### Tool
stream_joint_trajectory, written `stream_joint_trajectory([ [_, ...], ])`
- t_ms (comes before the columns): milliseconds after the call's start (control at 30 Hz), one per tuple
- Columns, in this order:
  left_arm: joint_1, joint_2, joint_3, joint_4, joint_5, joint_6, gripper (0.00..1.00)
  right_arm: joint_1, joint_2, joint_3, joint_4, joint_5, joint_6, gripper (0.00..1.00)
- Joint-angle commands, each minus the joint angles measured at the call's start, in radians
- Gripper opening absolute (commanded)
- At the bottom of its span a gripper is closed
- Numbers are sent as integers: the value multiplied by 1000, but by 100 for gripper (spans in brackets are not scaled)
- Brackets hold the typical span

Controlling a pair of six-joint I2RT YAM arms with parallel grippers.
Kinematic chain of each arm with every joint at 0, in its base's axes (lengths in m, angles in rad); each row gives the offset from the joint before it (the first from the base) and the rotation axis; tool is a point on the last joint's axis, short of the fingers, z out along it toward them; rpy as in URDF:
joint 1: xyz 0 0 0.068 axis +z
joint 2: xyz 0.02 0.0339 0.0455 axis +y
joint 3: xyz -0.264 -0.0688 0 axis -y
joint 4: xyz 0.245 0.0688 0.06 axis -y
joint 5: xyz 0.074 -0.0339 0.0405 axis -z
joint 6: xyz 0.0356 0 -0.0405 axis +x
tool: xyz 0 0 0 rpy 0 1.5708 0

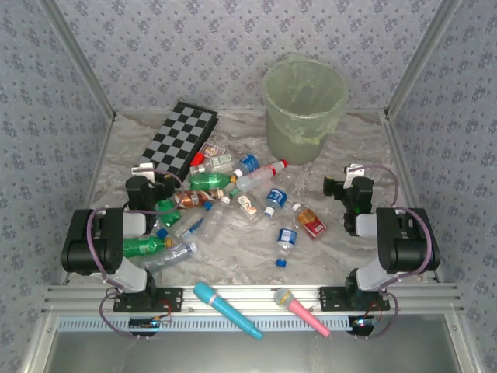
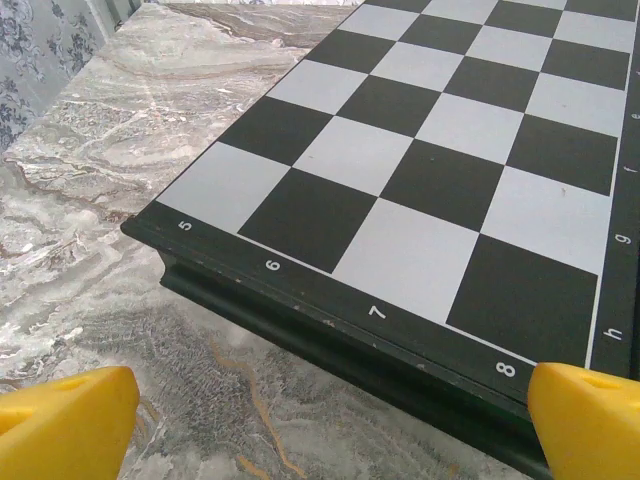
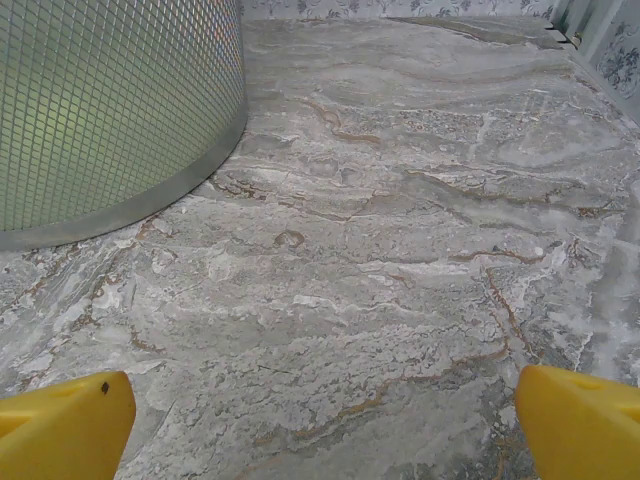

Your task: Put the plastic bottles in the bin

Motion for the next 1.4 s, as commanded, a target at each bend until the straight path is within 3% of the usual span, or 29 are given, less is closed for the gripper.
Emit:
stream_joint_trajectory([
  [0, -1, 2, 15, 19, 18, 8, 100, -4, 2, 21, 1, -2, -15, 99],
  [967, 2, -14, 18, 8, -6, -5, 100, -4, 0, 16, 7, 0, -15, 100],
  [1233, 11, -266, 119, -379, -109, -45, 100, 13, -139, -10, -58, 118, 8, 100],
  [1367, 15, -392, 252, -753, -234, -234, 100, 14, -315, 21, -290, 211, 124, 100],
])
